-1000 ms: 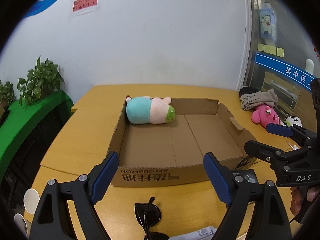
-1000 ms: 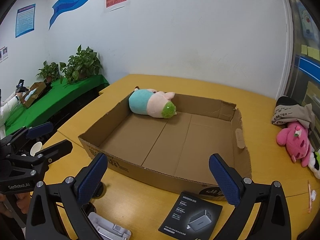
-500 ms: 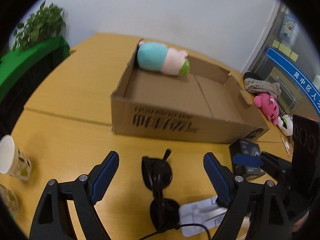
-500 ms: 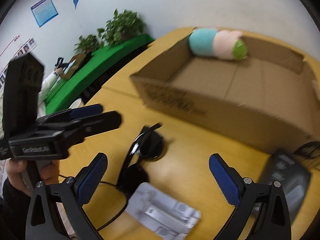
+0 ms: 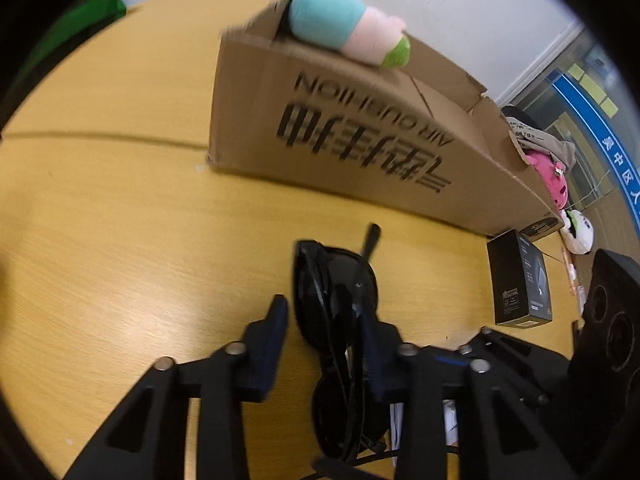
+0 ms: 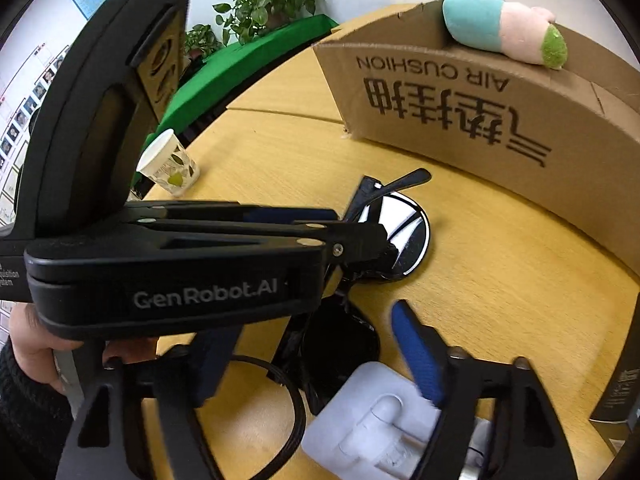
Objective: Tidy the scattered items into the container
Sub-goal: 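Close the left gripper on the black sunglasses' frame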
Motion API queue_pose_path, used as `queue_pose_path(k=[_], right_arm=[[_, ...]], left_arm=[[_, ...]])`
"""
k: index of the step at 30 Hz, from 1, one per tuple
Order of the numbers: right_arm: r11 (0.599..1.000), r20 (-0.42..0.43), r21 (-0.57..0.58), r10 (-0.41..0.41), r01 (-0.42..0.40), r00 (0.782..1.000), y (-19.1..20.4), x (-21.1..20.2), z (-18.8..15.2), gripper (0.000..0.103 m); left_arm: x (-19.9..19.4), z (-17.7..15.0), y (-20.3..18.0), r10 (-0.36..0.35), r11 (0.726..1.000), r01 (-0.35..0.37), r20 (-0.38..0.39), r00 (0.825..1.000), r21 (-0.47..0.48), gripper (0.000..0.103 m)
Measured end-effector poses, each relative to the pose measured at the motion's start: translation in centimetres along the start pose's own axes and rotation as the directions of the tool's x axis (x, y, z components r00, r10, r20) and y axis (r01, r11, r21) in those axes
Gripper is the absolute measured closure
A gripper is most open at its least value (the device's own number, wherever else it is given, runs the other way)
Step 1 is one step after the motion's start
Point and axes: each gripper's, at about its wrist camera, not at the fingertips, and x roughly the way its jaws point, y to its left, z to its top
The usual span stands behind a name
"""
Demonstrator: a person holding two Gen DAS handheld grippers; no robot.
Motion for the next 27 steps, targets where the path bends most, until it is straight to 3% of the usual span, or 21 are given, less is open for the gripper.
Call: queue_pose_path(k=[1, 5, 17, 25, 26, 27], right_arm=[[1.0, -0.004, 0.001, 0.006, -0.006, 1.0, -0.1, 0.2, 0.0, 0.048], [1.0, -0.002, -0.008, 0.008, -0.008, 1.0, 0.0, 0.5, 0.2, 0.053], [0.999, 0.018, -0.009, 0.041, -0.041, 0.999, 0.5, 0.6, 0.3, 0.057], [0.998, 0.068, -0.04, 0.054, -0.051, 0.996, 0.7, -1.8, 0.2, 0.059], [0.998, 0.08, -0.047, 0.053, -0.049, 0.995, 0.8, -2.3, 0.3, 0.064], [0.998, 0.09, -0.053, 0.05, -0.045, 0.995, 0.9, -2.8, 0.4, 0.073]], left_arm=[[0.1, -0.1, 0.1, -0.001, 1.0, 0.001, 0.0, 1.0, 0.001, 0.076], [0.2, -0.4, 0.1, -0.013, 1.0, 0.013, 0.003, 1.0, 0.007, 0.078], [-0.4, -0.7, 0.0, 0.013, 1.0, -0.013, 0.011, 1.0, 0.012, 0.082], [-2.3, -0.5, 0.0, 0.014, 1.0, -0.014, 0.06, 0.998, 0.003, 0.084], [-2.7, -0.4, -0.1, 0.014, 1.0, -0.014, 0.07, 0.997, 0.003, 0.085], [-3.1, -0.3, -0.2, 0.012, 1.0, -0.012, 0.078, 0.997, 0.002, 0.093]])
